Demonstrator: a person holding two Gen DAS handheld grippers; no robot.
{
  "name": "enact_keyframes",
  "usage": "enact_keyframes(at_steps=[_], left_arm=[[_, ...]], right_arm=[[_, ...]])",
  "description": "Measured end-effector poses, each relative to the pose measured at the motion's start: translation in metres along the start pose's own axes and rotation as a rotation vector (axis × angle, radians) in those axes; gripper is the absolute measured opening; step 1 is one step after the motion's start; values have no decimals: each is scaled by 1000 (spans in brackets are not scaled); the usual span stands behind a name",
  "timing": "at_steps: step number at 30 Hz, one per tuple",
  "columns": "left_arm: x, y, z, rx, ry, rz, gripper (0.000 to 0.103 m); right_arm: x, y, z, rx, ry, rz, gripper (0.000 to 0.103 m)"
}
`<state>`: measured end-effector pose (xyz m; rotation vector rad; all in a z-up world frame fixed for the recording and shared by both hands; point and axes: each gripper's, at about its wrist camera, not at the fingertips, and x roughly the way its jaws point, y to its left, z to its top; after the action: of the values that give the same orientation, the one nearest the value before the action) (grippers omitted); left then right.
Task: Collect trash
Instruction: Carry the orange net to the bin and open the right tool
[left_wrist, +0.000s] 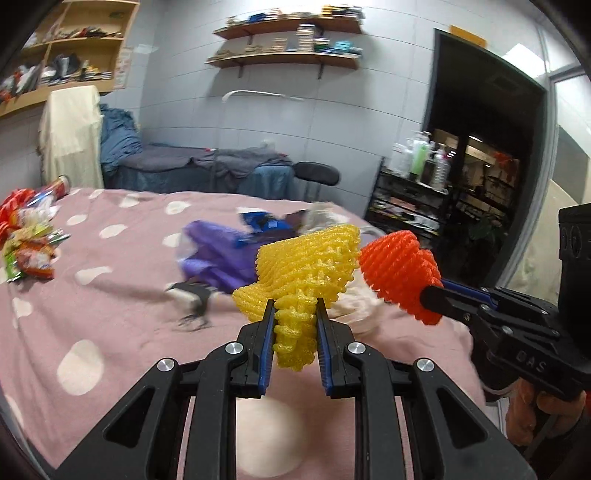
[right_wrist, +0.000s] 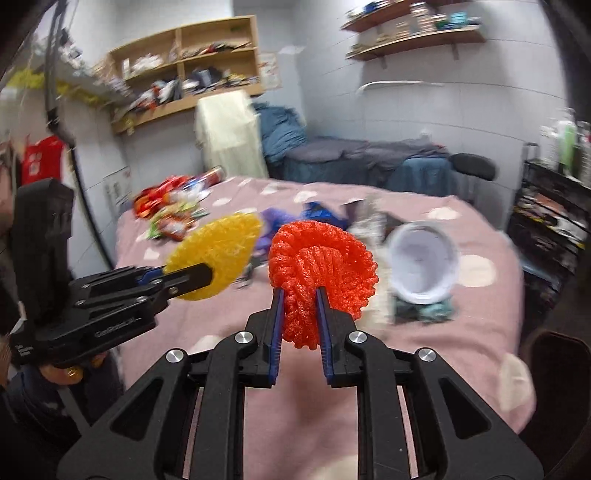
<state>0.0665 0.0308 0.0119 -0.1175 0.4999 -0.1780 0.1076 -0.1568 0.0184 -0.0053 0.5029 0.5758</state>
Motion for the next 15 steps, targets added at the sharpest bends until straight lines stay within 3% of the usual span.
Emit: enact_keyframes(at_steps=[7, 15], left_arm=[[28, -66, 12, 98, 4, -164, 20], [59, -124, 18, 182, 43, -314, 21]], right_arm=[[-39, -89, -15, 185, -34, -245, 18], [-47, -185, -56, 404, 71, -487, 18]])
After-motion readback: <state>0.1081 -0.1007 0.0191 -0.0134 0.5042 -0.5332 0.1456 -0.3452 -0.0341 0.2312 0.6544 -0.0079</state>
